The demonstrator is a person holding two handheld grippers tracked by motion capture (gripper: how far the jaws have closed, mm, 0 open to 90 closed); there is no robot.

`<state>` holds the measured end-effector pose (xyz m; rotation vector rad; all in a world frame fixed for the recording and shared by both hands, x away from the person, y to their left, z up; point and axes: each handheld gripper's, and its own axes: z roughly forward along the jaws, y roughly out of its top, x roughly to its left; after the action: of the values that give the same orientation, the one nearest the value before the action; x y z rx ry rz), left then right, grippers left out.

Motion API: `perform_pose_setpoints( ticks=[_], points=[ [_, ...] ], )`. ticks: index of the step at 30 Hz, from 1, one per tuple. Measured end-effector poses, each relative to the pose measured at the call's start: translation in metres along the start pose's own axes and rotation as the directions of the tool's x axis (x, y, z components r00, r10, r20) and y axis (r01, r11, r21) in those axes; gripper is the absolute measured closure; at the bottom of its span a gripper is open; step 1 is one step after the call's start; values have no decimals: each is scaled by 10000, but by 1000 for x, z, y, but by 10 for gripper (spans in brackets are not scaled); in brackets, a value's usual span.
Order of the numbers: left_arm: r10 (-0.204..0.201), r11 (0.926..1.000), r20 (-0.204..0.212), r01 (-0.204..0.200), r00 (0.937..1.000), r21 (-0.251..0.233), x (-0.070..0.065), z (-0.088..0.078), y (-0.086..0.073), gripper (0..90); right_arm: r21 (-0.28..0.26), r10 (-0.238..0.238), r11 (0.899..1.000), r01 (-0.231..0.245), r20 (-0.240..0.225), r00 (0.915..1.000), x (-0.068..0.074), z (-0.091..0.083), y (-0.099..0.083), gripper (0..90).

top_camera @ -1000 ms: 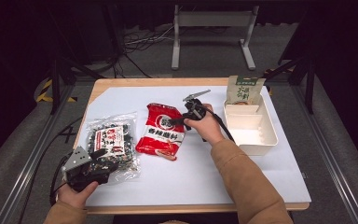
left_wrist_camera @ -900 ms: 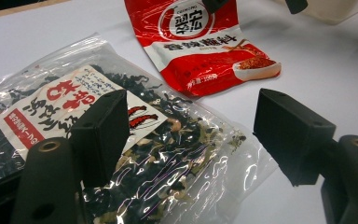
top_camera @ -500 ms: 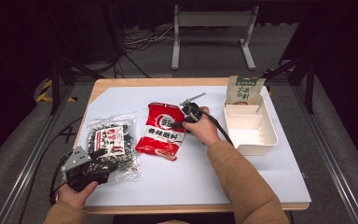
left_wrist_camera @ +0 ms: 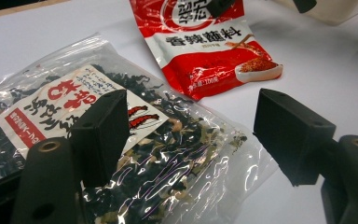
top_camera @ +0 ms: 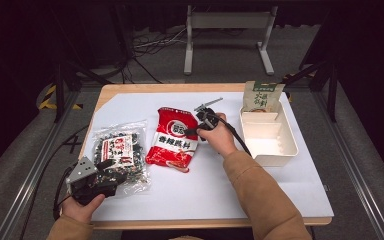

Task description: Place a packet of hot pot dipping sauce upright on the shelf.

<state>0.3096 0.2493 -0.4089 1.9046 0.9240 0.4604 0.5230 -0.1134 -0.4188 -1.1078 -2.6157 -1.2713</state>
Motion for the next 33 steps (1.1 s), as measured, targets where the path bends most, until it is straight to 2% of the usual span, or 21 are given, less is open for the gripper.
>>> perform_pose_setpoints(
  ticks=[10, 20, 24, 28, 29, 31, 33],
  points=[
    [194, 9998, 33, -194, 9998, 57, -3, 3, 1, 265, -749, -600, 9955, 584, -185, 9980, 19, -26, 9, 900],
    [247, 9997, 30, -248, 9997, 27, -2, 4, 1, 253, -1337, -1265, 9837, 1204, -382, 9912, 41, -46, 16, 900],
    [162, 9999, 53, -162, 9999, 14, -2, 3, 1, 253, -1455, -1718, 9758, 1630, -502, 9838, 53, -52, 19, 900],
    [157, 9999, 56, -158, 9999, 34, -2, 3, 1, 254, -1613, -2399, 9600, 2291, -508, 9695, 68, -61, 22, 900],
    [155, 9999, 64, -155, 9999, 35, -2, 3, 1, 254, -1613, -2399, 9600, 2291, -508, 9695, 68, -61, 22, 900],
    [155, 9999, 69, -155, 9999, 35, -2, 3, 1, 256, -1674, -2792, 9486, 2686, -431, 9593, 75, -66, 24, 900],
    [165, 9999, 61, -165, 9998, 20, -2, 3, 1, 258, -1707, -3019, 9410, 2921, -342, 9527, 80, -69, 25, 900]
  ],
)
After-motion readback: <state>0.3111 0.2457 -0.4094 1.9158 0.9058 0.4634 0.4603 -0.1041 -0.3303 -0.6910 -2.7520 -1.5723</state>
